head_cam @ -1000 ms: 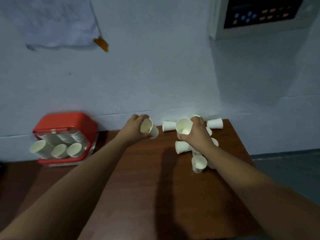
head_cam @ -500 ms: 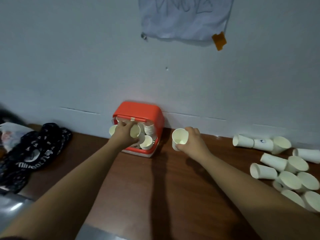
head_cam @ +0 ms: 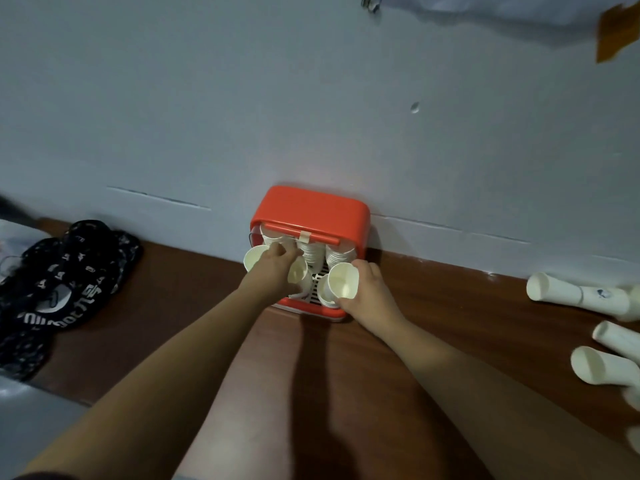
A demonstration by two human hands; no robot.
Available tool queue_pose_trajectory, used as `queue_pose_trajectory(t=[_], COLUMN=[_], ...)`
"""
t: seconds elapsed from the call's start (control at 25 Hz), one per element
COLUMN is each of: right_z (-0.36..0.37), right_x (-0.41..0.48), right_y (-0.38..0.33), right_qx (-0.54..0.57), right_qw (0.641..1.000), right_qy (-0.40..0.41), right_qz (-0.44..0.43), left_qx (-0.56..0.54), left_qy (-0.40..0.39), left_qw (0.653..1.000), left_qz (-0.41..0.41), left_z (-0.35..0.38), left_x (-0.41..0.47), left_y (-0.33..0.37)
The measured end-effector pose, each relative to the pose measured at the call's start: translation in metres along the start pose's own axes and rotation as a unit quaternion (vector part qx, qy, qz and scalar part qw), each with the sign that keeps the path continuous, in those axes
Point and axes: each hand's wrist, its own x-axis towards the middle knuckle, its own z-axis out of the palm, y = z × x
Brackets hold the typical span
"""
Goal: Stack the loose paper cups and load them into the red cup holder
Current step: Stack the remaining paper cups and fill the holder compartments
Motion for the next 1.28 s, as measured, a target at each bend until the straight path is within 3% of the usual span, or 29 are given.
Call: queue_pose_trajectory(t=[0.44, 0.72, 0.88, 1.16, 1.28], right_z=[0.046, 0.06, 0.064, 0.014, -0.039], right_x=[0.033, 0.044, 0.042, 0.015, -0.01], right_y=[0.019, 0.034, 0.039, 0.047, 0.08], right_qx=[-0.166, -0.148, -0.149, -0.11, -0.118], right_qw=[0.985, 0.987, 0.988, 0.994, 0.992], right_qy=[-0.051, -0.055, -0.033, -0.022, -0.005], right_qz=[-0.011, -0.002, -0.001, 0.015, 0.041], left_qx=[0.14, 0.18, 0.228, 0.143, 0.108], left_qy=[0.006, -0.063, -0.071, 0.001, -0.021], left_qw=[0.986, 0.97, 0.962, 0.984, 0.991], left_qz=[0.091, 0.147, 0.131, 0.101, 0.079], left_z=[0.02, 0.035, 0.046, 0.04, 0.036], left_x=[0.035, 0.039, 0.042, 0.028, 0.02], left_y=[-0.016, -0.025, -0.024, 0.004, 0.045])
